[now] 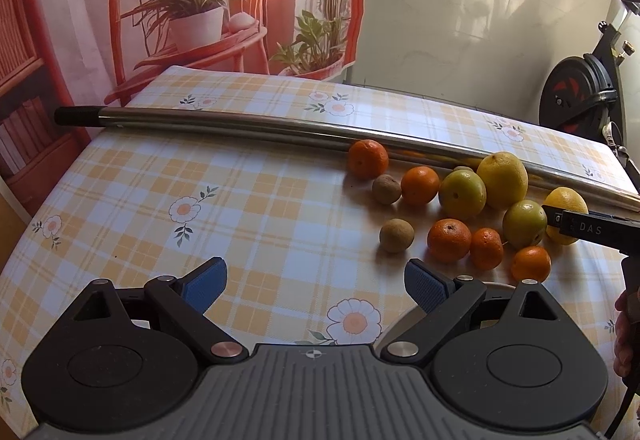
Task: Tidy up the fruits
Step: 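Move both tools forward toward the fruit cluster beside the white plate, then close the right gripper around the large yellow grapefruit, then grasp a brown kiwi with the left gripper while the right gripper holds the grapefruit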
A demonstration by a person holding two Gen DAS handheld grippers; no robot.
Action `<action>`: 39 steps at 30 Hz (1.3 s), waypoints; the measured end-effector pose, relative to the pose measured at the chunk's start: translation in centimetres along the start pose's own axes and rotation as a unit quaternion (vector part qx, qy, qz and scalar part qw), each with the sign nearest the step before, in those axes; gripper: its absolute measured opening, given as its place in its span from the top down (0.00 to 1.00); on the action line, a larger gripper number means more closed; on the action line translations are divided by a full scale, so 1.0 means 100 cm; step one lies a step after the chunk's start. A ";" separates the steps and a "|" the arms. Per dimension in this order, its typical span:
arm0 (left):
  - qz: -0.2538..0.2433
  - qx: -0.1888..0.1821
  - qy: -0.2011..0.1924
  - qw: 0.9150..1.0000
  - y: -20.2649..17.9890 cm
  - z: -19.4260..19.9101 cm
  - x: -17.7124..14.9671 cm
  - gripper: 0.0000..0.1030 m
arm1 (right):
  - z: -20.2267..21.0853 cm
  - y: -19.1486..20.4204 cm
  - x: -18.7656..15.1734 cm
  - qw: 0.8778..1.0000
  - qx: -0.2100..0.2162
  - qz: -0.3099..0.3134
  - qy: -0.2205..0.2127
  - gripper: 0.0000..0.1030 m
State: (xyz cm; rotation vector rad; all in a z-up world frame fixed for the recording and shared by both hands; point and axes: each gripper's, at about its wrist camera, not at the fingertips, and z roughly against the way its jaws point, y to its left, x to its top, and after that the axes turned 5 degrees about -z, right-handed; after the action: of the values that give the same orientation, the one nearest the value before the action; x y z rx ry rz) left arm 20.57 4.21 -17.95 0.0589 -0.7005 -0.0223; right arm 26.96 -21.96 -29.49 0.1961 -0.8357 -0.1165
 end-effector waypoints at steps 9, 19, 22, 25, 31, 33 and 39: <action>-0.002 0.000 0.005 1.000 -0.002 -0.007 0.000 0.06 | -0.016 0.005 -0.001 1.000 -0.005 0.005 0.009 0.47; -0.001 -0.017 0.008 1.000 -0.002 -0.020 0.001 0.08 | -0.012 0.003 -0.006 1.000 -0.008 0.000 0.009 0.50; -0.009 -0.019 0.011 1.000 -0.005 -0.026 0.002 0.10 | -0.007 0.000 -0.009 1.000 -0.011 -0.006 0.008 0.50; -0.017 -0.025 0.011 0.999 -0.008 -0.032 0.003 0.13 | -0.001 -0.002 -0.015 1.000 -0.012 -0.009 0.008 0.50; -0.033 -0.045 0.000 0.998 -0.015 -0.042 0.008 0.23 | 0.017 -0.005 -0.030 1.000 -0.002 -0.019 0.009 0.50; -0.032 -0.059 -0.003 0.998 -0.016 -0.047 0.011 0.28 | 0.023 -0.006 -0.035 1.000 0.002 -0.025 0.008 0.50; -0.007 -0.088 0.006 0.996 -0.015 -0.069 0.017 0.39 | 0.037 -0.009 -0.051 0.999 0.016 -0.043 -0.006 0.50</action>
State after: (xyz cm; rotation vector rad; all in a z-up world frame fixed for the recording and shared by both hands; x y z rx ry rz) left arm 26.34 3.00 -22.18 -0.1050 -0.6836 -0.0968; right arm 20.77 -22.39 -30.91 0.2611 -0.8424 -0.1855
